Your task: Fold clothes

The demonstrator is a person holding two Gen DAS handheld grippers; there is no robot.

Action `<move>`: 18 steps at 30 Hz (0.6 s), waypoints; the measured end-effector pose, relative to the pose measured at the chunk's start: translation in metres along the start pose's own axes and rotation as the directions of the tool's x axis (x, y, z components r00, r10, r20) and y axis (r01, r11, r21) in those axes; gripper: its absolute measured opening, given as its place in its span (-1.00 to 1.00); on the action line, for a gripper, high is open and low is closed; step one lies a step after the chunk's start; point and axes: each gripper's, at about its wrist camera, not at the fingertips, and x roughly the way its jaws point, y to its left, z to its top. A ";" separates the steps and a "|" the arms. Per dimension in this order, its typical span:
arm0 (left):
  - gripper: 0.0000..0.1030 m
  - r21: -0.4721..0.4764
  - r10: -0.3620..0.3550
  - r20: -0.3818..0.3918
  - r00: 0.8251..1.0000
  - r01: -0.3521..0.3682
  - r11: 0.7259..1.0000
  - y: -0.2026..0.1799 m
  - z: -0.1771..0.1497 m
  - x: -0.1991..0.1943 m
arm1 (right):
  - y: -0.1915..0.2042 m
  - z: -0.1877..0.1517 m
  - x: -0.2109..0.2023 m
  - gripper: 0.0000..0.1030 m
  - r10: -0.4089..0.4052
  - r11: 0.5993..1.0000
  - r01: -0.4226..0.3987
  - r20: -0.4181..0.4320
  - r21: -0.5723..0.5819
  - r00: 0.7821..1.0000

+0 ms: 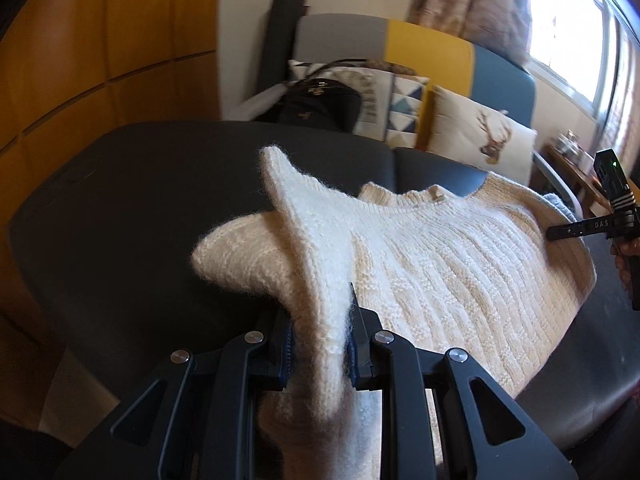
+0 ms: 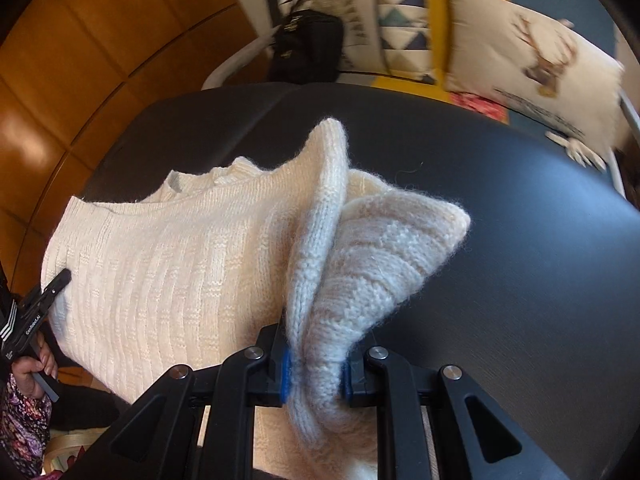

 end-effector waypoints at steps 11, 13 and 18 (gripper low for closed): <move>-0.59 -0.110 0.083 0.000 0.997 -0.082 0.991 0.061 -0.024 -0.013 | 0.056 0.055 0.054 -0.68 0.023 0.995 -0.028 -0.052 -0.092 0.998; -0.59 -0.130 0.096 -0.003 0.995 -0.095 0.987 0.071 -0.026 -0.013 | 0.063 0.064 0.063 -0.68 0.026 0.994 -0.032 -0.055 -0.100 0.998; -0.59 -0.179 0.119 -0.007 0.993 -0.119 0.977 0.093 -0.028 -0.009 | 0.076 0.088 0.083 -0.68 0.043 0.995 -0.047 -0.051 -0.091 0.998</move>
